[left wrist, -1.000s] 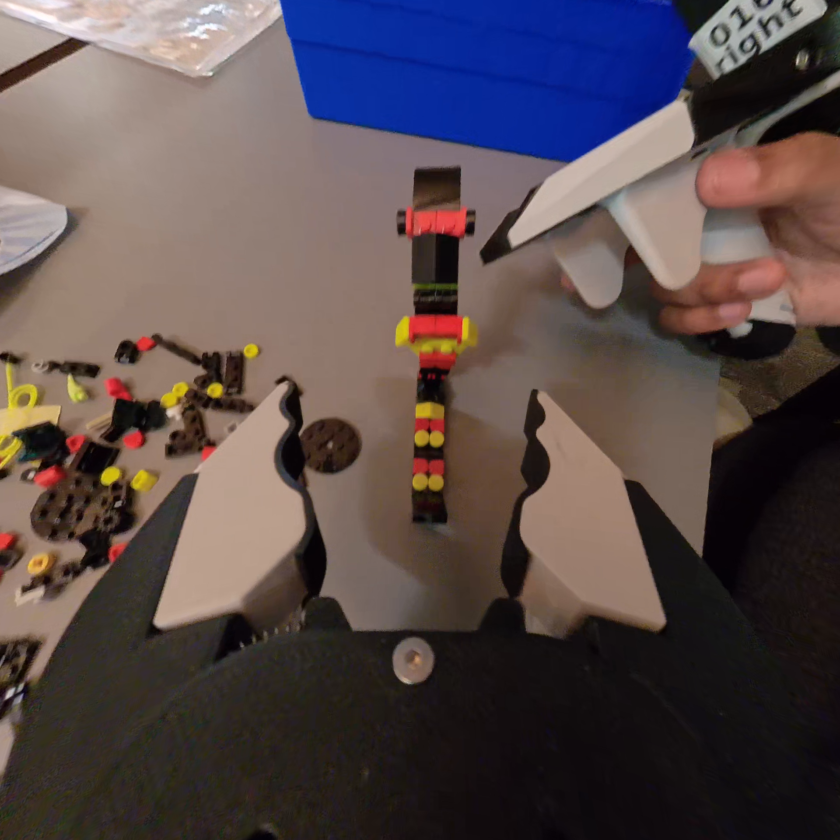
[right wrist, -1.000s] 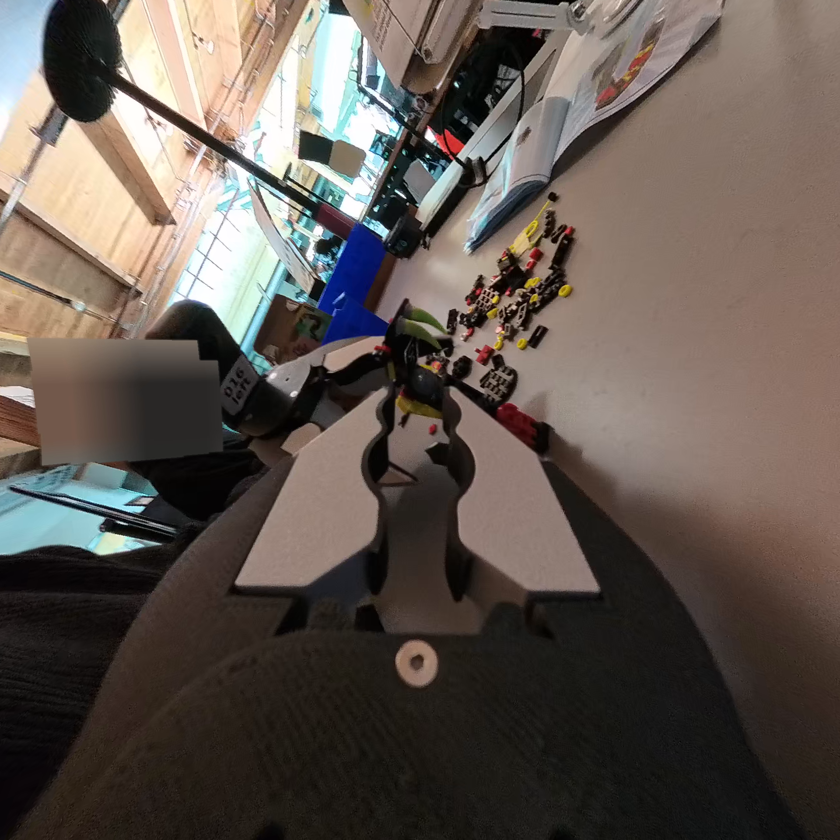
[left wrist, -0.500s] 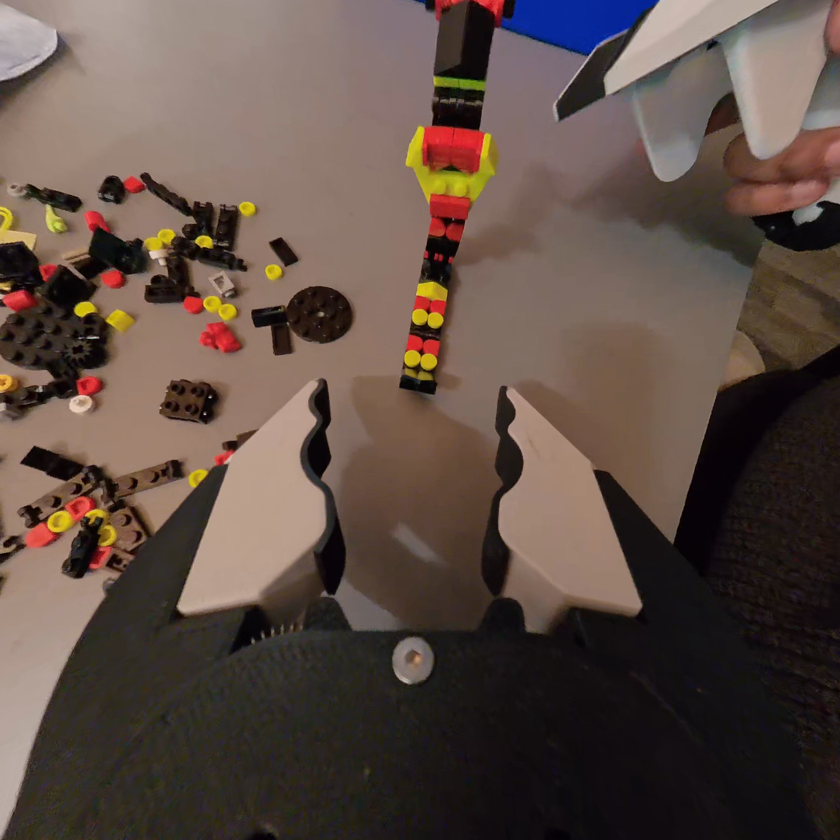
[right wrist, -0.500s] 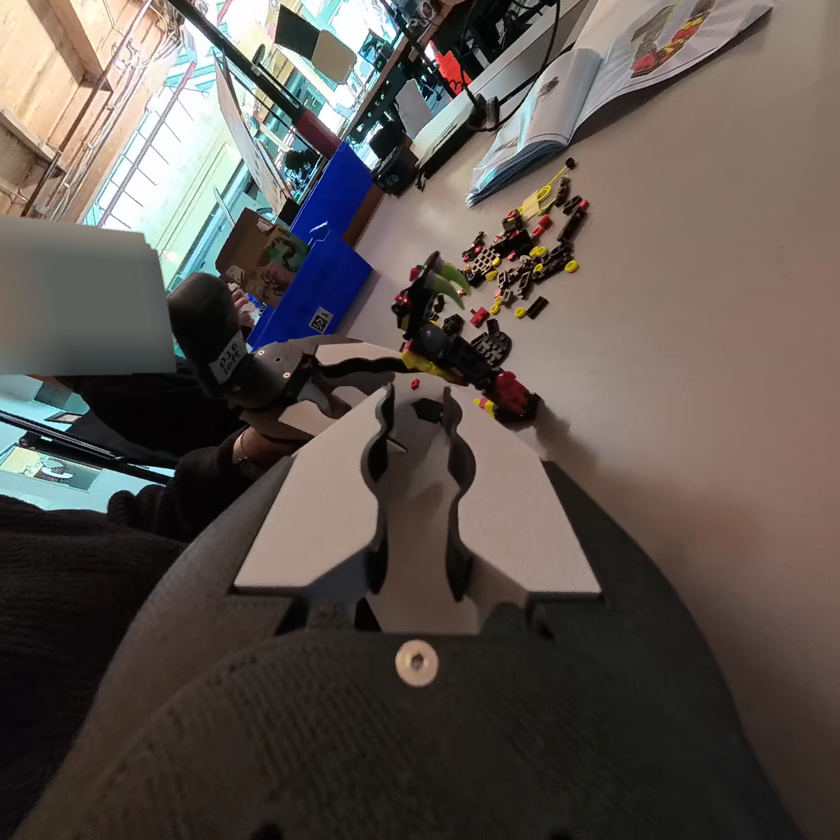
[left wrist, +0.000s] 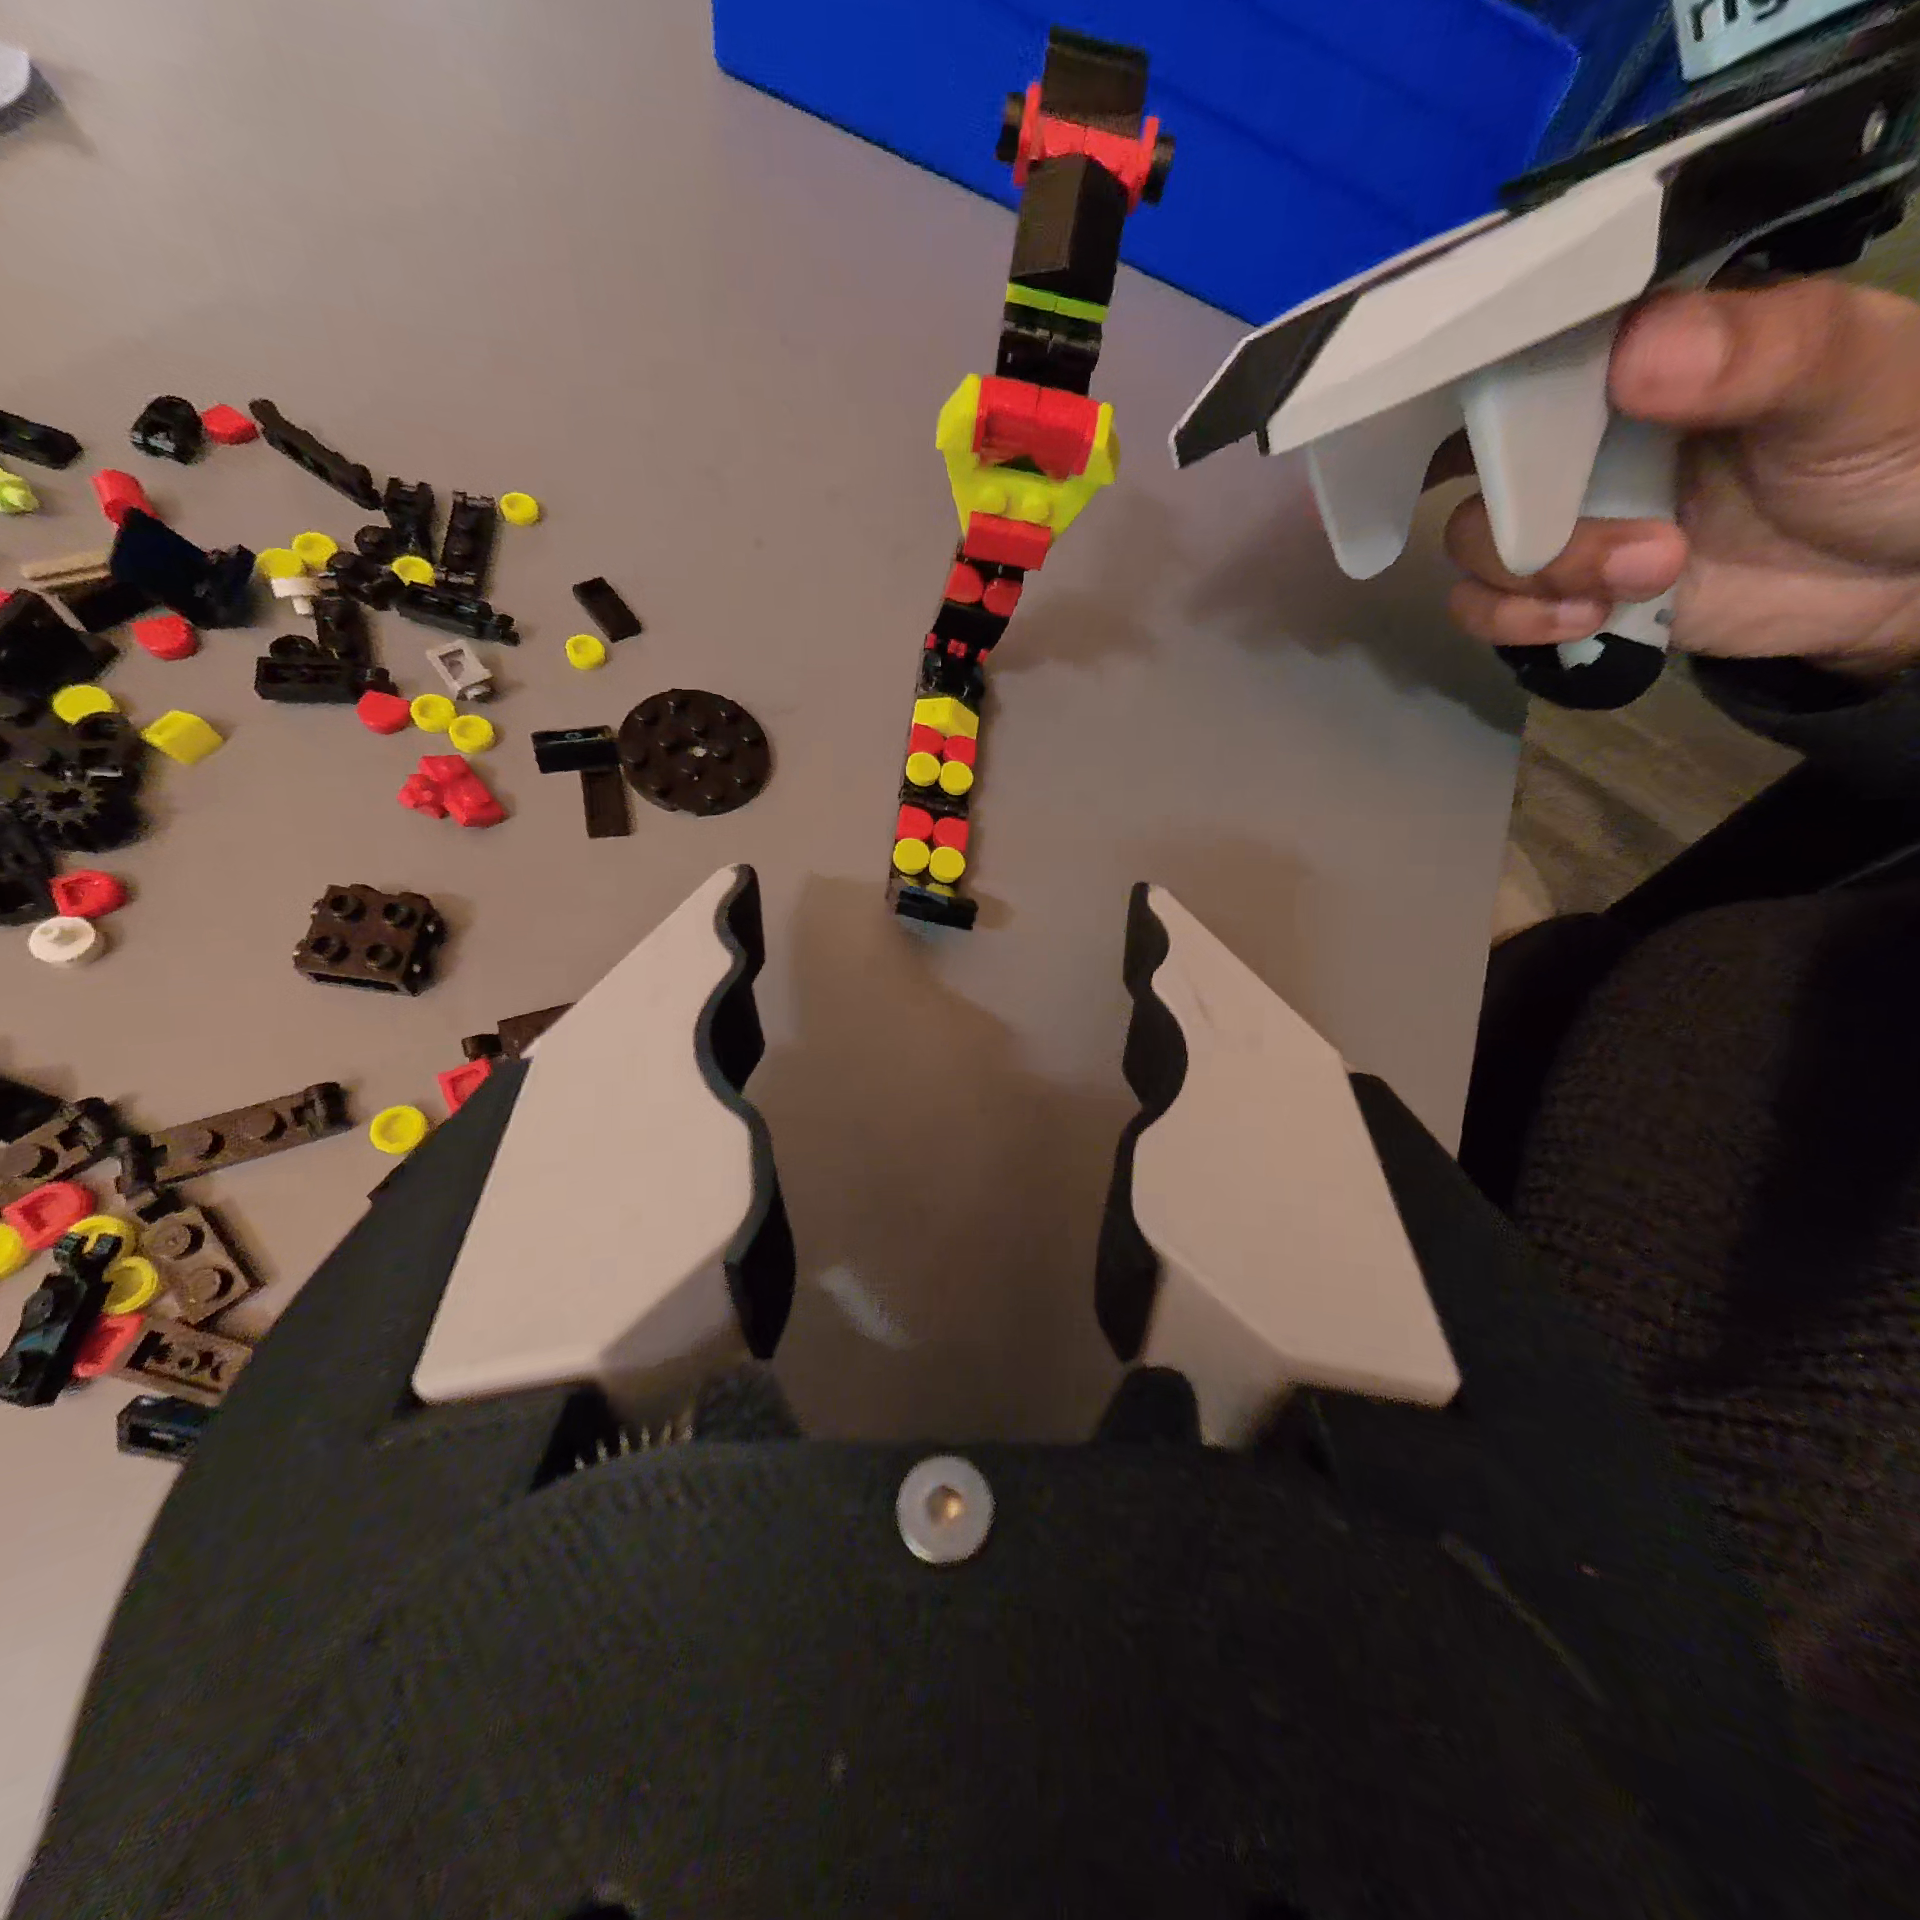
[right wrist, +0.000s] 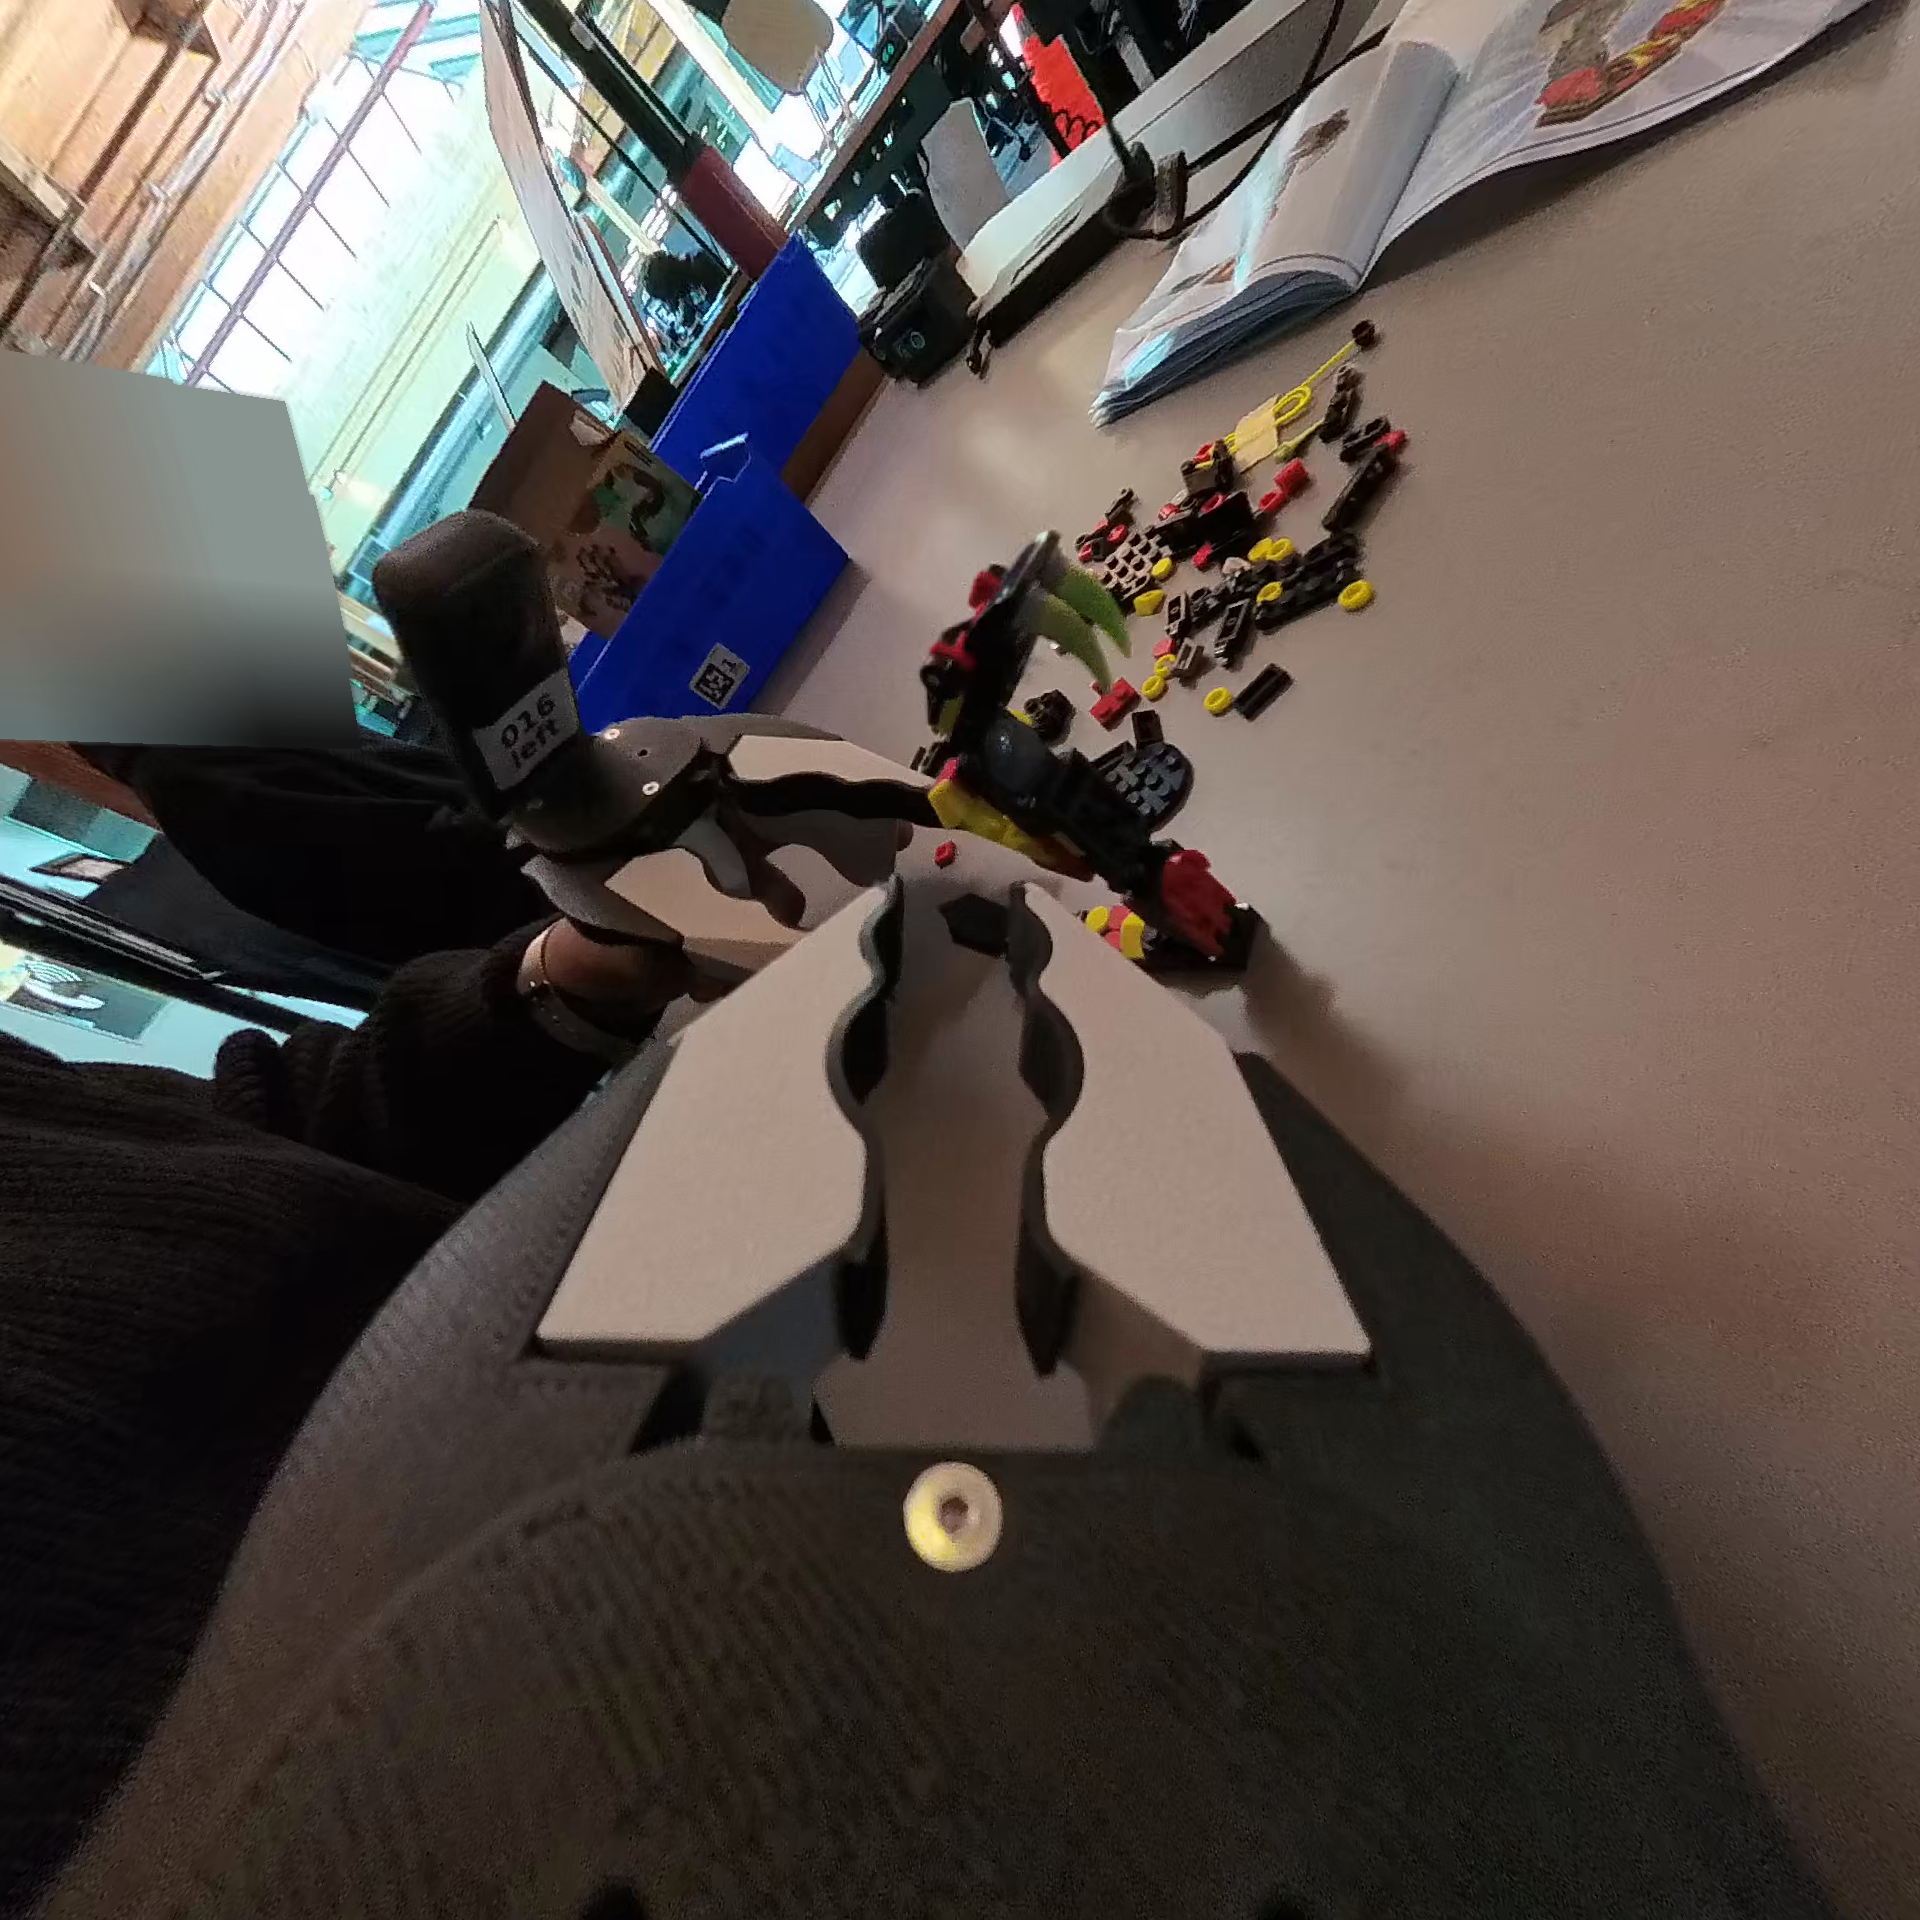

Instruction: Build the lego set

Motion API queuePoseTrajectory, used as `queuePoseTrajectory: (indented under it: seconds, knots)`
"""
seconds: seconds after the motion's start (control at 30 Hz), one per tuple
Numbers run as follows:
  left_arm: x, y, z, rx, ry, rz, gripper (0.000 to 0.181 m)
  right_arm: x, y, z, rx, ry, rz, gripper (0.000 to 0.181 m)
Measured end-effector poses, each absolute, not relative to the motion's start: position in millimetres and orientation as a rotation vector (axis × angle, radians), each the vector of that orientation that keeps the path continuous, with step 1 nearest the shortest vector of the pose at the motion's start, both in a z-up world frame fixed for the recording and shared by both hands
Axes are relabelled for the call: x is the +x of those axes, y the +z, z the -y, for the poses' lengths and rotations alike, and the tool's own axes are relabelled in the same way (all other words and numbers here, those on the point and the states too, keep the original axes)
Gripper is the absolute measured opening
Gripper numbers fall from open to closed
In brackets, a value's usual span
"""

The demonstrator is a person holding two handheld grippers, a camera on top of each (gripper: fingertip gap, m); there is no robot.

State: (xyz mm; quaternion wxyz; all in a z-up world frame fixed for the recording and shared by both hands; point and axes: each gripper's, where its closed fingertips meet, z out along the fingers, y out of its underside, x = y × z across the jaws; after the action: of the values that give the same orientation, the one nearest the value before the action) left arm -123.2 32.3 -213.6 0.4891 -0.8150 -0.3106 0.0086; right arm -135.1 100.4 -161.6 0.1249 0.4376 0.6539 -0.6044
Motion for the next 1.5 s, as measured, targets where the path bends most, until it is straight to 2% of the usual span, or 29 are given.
queuePoseTrajectory:
  seconds: [0.03,0.73,0.87,1.03,1.27,1.5]
  knots:
    - [-124,-213,-32,-1.972,0.011,0.763,0.069,-135,-162,-99,1.27,-1.761,-1.923,0.018]
    - [-132,-206,-39,-1.937,0.055,0.739,0.069,-140,-164,-101,1.24,-1.779,-2.105,0.015]
    - [-140,-213,-41,-1.987,0.1,0.762,0.072,-139,-156,-100,1.155,-1.834,-2.191,0.028]
    - [-146,-223,-57,-2.114,0.179,0.658,0.07,-141,-166,-100,1.09,-1.788,-2.511,0.036]
    - [-144,-237,-78,-2.245,0.175,0.542,0.049,-152,-182,-93,1.024,-1.665,-2.895,0.04]
    - [-147,-240,-79,-2.242,0.11,0.596,0.026,-163,-196,-89,1.053,-1.548,-3.035,0.041]
